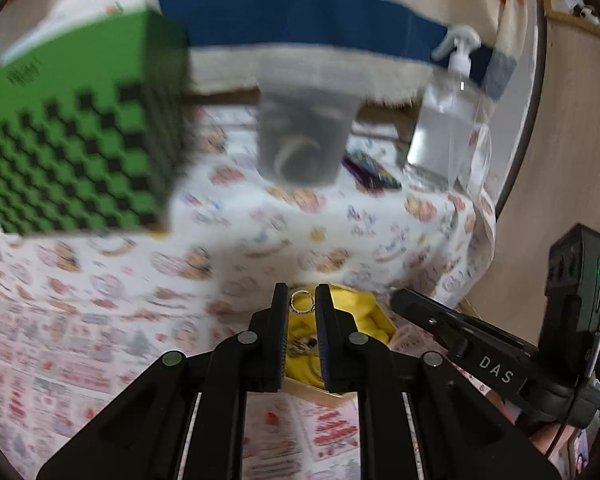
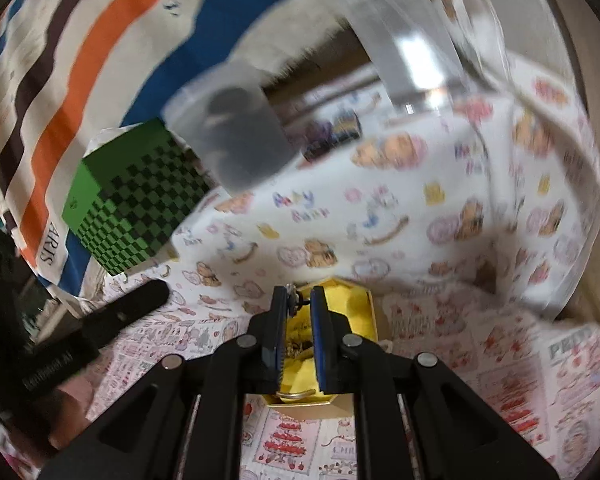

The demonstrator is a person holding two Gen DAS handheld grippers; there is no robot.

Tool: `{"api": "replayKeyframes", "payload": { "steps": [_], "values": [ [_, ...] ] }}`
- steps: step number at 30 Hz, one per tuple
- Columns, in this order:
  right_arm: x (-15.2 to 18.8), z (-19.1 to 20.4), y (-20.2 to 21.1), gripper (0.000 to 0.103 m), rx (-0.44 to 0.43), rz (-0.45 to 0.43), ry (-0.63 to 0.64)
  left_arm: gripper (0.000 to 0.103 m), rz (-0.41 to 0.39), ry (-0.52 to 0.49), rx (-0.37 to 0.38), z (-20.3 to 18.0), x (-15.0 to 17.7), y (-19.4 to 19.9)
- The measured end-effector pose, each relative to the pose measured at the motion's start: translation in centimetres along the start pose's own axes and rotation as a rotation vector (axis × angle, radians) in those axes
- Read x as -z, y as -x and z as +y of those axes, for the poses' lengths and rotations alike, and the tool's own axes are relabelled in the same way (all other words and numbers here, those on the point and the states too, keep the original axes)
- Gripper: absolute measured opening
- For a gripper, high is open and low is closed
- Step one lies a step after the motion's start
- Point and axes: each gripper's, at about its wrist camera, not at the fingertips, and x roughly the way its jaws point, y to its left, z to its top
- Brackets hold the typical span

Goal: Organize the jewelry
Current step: 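Carry charm and ring over the yellow cloth and open both tools, then withdraw both open tools from the box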

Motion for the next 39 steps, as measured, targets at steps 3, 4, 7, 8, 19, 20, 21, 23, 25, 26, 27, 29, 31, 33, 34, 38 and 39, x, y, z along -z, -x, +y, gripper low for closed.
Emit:
{"api": "replayKeyframes", "payload": {
  "steps": [3,4,7,8,19,20,21,23,25,26,27,29,31,33,34,38,39],
  "values": [
    [0.1,-0.9,-1.0,0.011,-0.021,0.036,-0.033,0.012,0.034,-0.002,0.009,-0.1,0.8,-1.8],
    [0.1,-1.1,-1.2,0.011,-0.022,0.045,-0.036,0.012,0.043,-0.004,0.008,-0.1,1.0,-2.2],
    [0.2,-1.2,-1.9,0.011,-0.024,0.068,-0.039,0.012,0.065,-0.004,0.012,0.0,1.4,-3.1],
    [0.2,-1.2,-2.1,0.011,-0.024,0.073,-0.038,0.012,0.067,-0.006,0.018,0.0,1.5,-3.1],
    [0.2,-0.7,-1.4,0.018,-0.012,0.052,-0.01,0.028,-0.003,-0.034,-0.044,0.2,1.2,-0.1],
    [0.1,-0.5,-1.1,0.019,-0.005,0.045,-0.002,0.028,-0.012,-0.033,-0.05,0.5,1.1,0.5],
    [0.0,-0.2,-0.8,0.02,0.0,0.036,0.008,0.028,-0.021,-0.034,-0.058,0.7,1.0,1.1],
    [-0.2,0.6,-0.1,0.023,0.018,0.015,0.043,0.029,-0.051,-0.046,-0.089,1.2,0.9,2.8],
    [-0.3,1.8,0.8,0.027,0.034,-0.016,0.086,0.035,-0.091,-0.061,-0.116,1.6,0.8,4.7],
    [-0.2,2.7,1.5,0.03,0.04,-0.032,0.106,0.037,-0.116,-0.068,-0.13,1.9,0.9,5.9],
    [-0.2,3.5,2.1,0.03,0.052,-0.045,0.122,0.042,-0.141,-0.074,-0.144,2.2,1.0,6.9],
    [0.0,5.9,3.8,0.035,0.057,-0.094,0.188,0.047,-0.195,-0.08,-0.186,2.8,1.4,9.0],
    [0.3,7.7,5.1,0.045,0.074,-0.139,0.243,0.047,-0.232,-0.079,-0.216,3.3,2.0,10.7],
    [0.6,8.8,6.2,0.049,0.092,-0.181,0.263,0.047,-0.263,-0.079,-0.231,3.7,2.6,12.2],
    [0.8,9.2,6.5,0.05,0.089,-0.187,0.274,0.048,-0.28,-0.074,-0.237,3.9,3.0,12.9],
    [2.2,10.7,6.8,0.063,0.14,-0.208,0.377,0.058,-0.314,-0.051,-0.255,4.8,4.6,14.4],
    [2.5,10.8,6.9,0.07,0.139,-0.213,0.39,0.062,-0.323,-0.05,-0.267,5.0,5.0,14.6]
  ]
}}
